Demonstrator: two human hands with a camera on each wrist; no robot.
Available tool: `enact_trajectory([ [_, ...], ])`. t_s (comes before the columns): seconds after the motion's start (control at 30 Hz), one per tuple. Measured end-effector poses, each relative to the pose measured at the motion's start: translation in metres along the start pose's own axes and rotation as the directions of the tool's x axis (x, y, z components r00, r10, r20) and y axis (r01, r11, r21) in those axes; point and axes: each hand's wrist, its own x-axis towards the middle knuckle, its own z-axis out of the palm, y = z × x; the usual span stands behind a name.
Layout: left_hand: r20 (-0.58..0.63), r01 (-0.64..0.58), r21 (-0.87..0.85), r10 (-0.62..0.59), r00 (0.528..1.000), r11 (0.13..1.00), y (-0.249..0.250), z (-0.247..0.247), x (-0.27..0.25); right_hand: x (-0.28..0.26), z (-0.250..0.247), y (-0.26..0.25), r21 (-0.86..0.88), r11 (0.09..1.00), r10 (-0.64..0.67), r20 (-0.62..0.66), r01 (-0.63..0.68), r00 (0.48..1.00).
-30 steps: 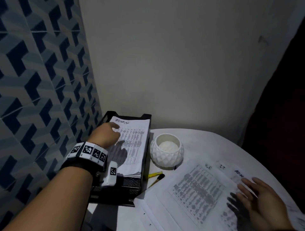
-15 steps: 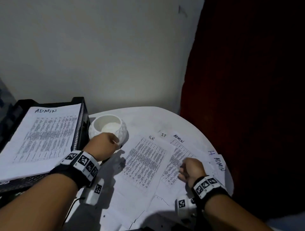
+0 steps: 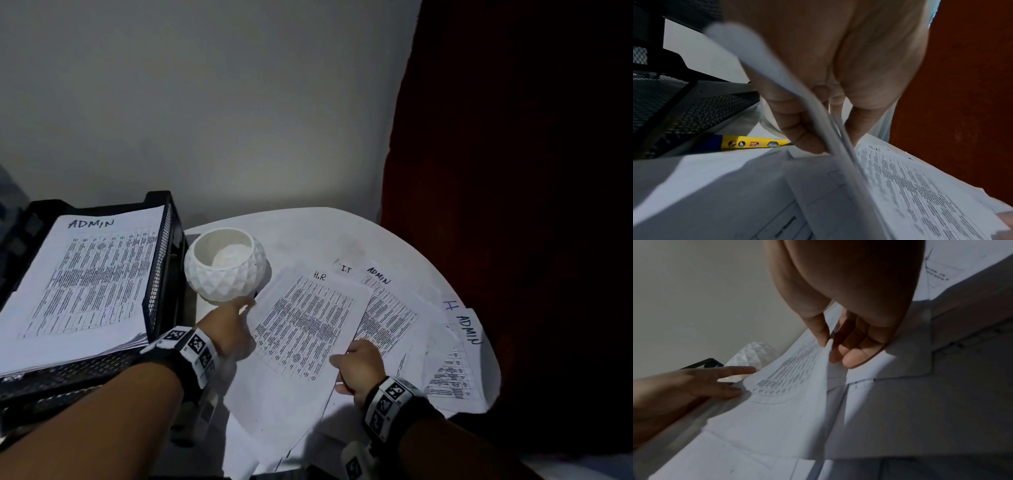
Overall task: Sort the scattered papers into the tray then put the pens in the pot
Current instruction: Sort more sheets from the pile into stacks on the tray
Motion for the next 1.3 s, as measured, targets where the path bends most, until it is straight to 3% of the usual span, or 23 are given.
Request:
enact_trajectory([
  [0.17, 0.007, 0.04, -0.207, -0.04, 0.999, 0.977, -0.009, -0.007, 0.003, 0.012, -0.022, -0.002, -0.068, 0.997, -0.052, -0.214, 0.038, 0.975],
  [0.33, -0.04, 0.014, -0.028, -0.015, 0.999, 1.0, -0.008, -0.017, -0.006, 0.02, -0.058, -0.004, 0.119, 0.99, -0.019, -0.405, 0.074, 0.914],
  [0.5, -0.264, 0.068, -0.027, -0.073, 0.962, 0.997, 0.007, -0.05, -0.016, 0.023, -0.077, -0.007, 0.227, 0.969, 0.016, -0.448, 0.096, 0.894],
  [0.67, -0.392, -0.007, -0.294, -0.114, 0.913, 0.956, 0.012, -0.081, -0.029, 0.018, -0.064, -0.025, 0.358, 0.932, 0.026, -0.229, 0.06, 0.973],
  [0.77, -0.423, -0.065, -0.479, -0.166, 0.891, 0.875, 0.017, -0.086, -0.034, 0.013, -0.051, -0.032, 0.449, 0.893, 0.008, -0.075, 0.027, 0.997],
  [0.87, -0.276, -0.093, -0.71, -0.154, 0.949, 0.698, 0.021, -0.08, -0.033, 0.004, -0.038, -0.041, 0.513, 0.858, -0.045, 0.03, 0.023, 0.999],
  [0.97, -0.117, -0.069, -0.857, -0.062, 0.991, 0.51, 0.034, -0.07, -0.037, -0.002, -0.029, -0.046, 0.561, 0.828, -0.092, 0.134, 0.001, 0.987],
  [1.03, -0.033, -0.02, -0.865, -0.017, 0.999, 0.502, 0.045, -0.062, -0.043, -0.003, -0.025, -0.046, 0.553, 0.833, -0.117, 0.168, 0.005, 0.979],
  [1.13, -0.054, 0.003, -0.828, -0.084, 0.995, 0.56, 0.051, -0.054, -0.041, -0.001, -0.02, -0.043, 0.519, 0.854, -0.152, 0.175, 0.04, 0.973],
  [1.23, 0.017, 0.018, -0.875, -0.005, 1.0, 0.484, 0.058, -0.044, -0.041, -0.003, -0.017, -0.043, 0.491, 0.866, -0.205, 0.176, 0.095, 0.963],
  [1.3, -0.025, -0.023, -0.787, 0.005, 1.0, 0.617, 0.056, -0.039, -0.039, -0.005, -0.017, -0.045, 0.466, 0.879, -0.211, 0.193, 0.1, 0.958],
])
